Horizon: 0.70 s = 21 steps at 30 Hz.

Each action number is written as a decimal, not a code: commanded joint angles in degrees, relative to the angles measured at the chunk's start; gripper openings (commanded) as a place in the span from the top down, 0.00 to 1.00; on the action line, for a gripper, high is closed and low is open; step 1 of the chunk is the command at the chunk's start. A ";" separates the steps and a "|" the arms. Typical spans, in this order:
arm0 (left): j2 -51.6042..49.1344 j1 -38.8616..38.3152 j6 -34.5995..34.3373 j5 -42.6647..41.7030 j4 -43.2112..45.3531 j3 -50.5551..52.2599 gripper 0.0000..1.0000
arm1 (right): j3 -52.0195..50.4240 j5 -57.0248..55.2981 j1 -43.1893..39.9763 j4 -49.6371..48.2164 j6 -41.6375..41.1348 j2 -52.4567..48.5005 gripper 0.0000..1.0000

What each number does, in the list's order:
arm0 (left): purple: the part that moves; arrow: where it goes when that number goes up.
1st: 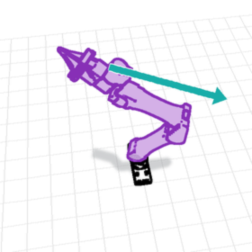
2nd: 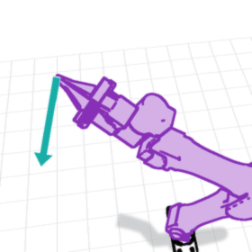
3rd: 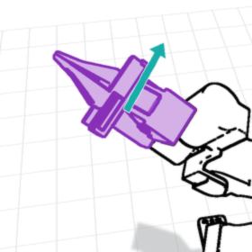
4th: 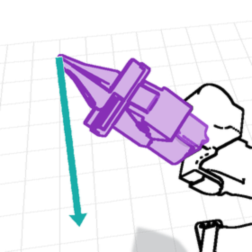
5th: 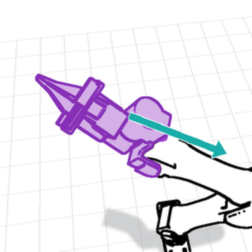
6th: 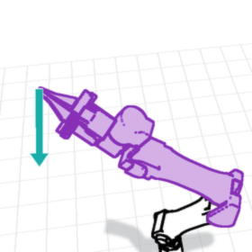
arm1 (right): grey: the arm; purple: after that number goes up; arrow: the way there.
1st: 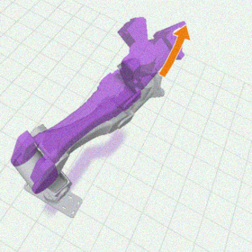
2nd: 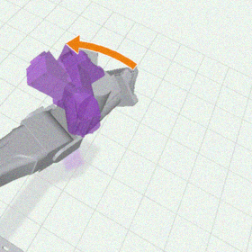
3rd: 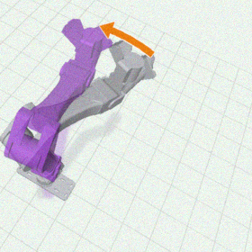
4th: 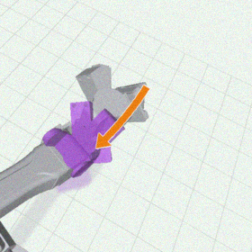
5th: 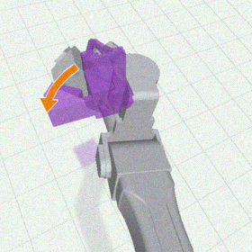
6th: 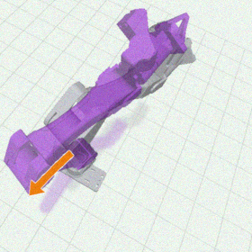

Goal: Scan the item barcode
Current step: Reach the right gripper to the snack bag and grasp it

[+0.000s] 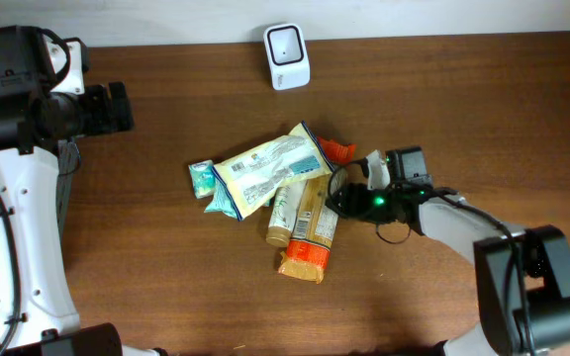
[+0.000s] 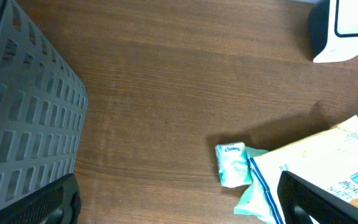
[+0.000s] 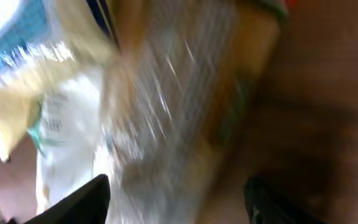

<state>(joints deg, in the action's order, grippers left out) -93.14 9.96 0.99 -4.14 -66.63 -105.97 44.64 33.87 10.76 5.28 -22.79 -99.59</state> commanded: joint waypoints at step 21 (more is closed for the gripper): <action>0.15 0.33 -0.15 -0.61 0.09 -0.44 0.01 | 20.72 -32.54 6.64 47.54 0.04 14.73 0.96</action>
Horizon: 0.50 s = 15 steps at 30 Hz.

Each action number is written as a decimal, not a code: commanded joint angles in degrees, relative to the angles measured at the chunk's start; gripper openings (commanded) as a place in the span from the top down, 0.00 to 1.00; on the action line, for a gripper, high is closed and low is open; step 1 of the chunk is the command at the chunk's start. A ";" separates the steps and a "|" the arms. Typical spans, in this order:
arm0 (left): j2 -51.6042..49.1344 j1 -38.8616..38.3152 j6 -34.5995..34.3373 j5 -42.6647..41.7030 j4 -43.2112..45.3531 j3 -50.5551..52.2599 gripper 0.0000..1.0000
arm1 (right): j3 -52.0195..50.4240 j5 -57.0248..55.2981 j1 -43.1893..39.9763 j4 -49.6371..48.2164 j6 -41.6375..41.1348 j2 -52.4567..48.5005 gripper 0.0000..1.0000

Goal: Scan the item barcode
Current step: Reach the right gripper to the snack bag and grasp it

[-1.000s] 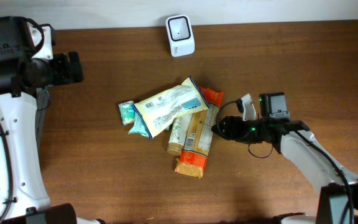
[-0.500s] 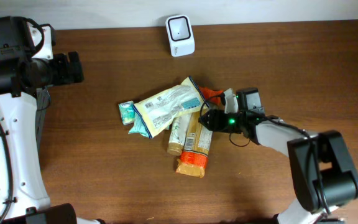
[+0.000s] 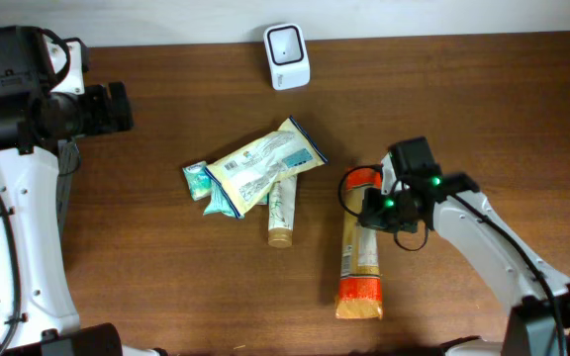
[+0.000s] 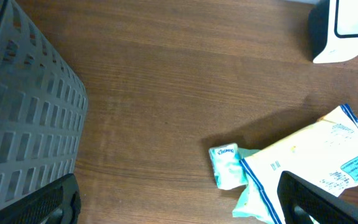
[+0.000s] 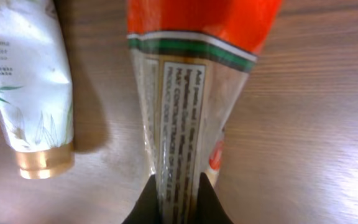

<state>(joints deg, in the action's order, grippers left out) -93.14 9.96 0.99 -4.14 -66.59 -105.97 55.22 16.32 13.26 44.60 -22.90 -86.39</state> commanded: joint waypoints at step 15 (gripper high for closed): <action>0.17 0.33 -0.15 -0.61 0.04 -0.44 0.01 | 17.53 -20.83 9.70 6.78 3.85 -18.73 0.35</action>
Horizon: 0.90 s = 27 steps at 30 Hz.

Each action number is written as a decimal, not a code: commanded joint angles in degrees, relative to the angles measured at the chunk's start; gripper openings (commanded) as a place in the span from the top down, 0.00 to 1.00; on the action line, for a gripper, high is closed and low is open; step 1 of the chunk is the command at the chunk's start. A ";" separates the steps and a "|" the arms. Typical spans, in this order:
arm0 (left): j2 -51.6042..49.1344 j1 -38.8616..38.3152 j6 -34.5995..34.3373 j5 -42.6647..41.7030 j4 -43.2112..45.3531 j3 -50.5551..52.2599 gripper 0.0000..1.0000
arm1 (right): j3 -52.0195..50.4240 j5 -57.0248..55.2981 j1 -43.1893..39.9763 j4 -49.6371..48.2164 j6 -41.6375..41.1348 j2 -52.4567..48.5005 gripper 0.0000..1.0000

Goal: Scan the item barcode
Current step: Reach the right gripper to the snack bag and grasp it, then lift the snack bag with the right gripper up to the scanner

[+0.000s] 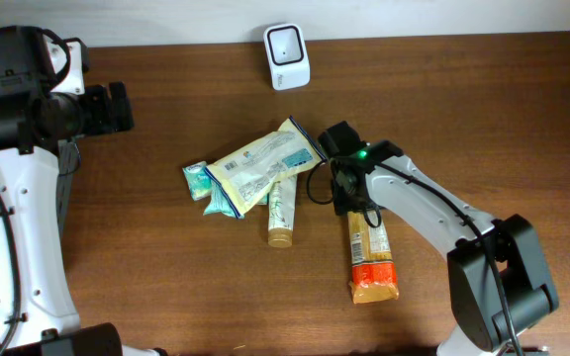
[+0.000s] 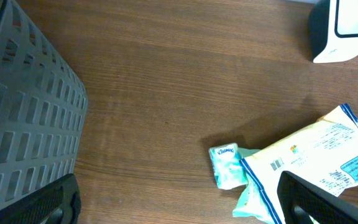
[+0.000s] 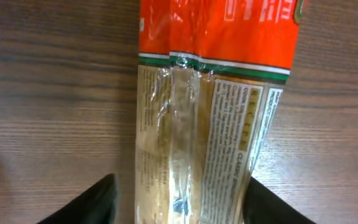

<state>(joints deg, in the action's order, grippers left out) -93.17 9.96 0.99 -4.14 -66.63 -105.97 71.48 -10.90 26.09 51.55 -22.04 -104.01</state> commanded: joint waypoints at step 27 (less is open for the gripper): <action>0.20 0.33 -0.15 -0.61 0.09 -0.44 0.01 | -24.76 54.01 -30.56 -29.75 24.59 -8.33 0.31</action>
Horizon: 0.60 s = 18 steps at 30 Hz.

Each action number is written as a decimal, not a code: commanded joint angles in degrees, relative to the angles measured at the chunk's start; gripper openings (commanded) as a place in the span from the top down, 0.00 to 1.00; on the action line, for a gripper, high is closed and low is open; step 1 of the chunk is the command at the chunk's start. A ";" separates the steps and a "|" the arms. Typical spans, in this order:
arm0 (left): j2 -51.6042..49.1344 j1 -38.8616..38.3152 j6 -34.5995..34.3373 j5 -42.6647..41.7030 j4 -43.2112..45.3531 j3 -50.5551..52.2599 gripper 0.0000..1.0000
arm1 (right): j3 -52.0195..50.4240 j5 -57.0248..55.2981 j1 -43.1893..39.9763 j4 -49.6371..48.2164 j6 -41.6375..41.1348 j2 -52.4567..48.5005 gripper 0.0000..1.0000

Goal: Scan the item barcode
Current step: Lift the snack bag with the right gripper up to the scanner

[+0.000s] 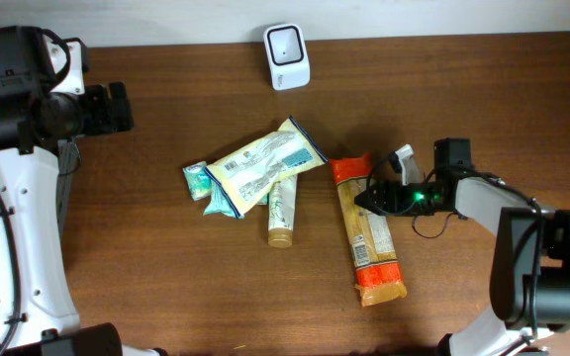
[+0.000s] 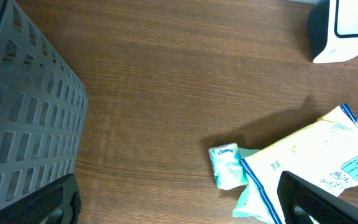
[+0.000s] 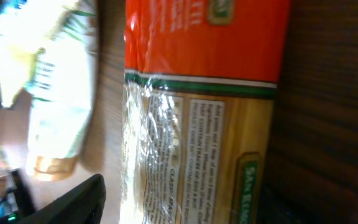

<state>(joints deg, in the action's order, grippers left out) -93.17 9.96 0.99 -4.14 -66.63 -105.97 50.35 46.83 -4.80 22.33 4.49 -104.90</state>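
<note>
A long spaghetti packet [image 1: 367,229] with orange ends lies flat on the table, right of the pile. My right gripper [image 1: 372,201] reaches in from the right, low at the packet's right edge. In the right wrist view the packet [image 3: 197,93] fills the frame, label side showing, and the right gripper [image 3: 179,205] is open with the fingers set wide to either side of it. The white scanner [image 1: 287,44] stands at the back edge, also in the left wrist view [image 2: 344,28]. My left gripper [image 2: 179,211] hangs open high at the far left.
A pile left of the packet holds a yellow-white pouch [image 1: 263,166], a white tube [image 1: 281,213] and a teal tissue pack [image 1: 200,179]. A grey slotted basket [image 2: 23,112] stands at the table's left edge under the left arm.
My right arm was stretched over toward the pile, with the gripper above the packet's upper part. Now it comes in from the right at the packet's edge. The packet has turned slightly.
The packet first lay in the pile under the pouch with my right gripper at its end. Then the gripper was shut on it, out to the right of the pile. Later it was open above the lying packet, and now it is beside it. The left arm stayed still.
</note>
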 commanded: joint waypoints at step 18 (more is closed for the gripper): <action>0.20 0.33 -0.13 -0.61 0.09 -0.44 0.01 | 17.77 -13.31 5.18 22.45 -3.74 4.28 0.96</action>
<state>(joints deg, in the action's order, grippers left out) -93.17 9.96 0.99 -4.14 -66.63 -105.97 63.42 42.39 -0.49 41.19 2.63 -108.55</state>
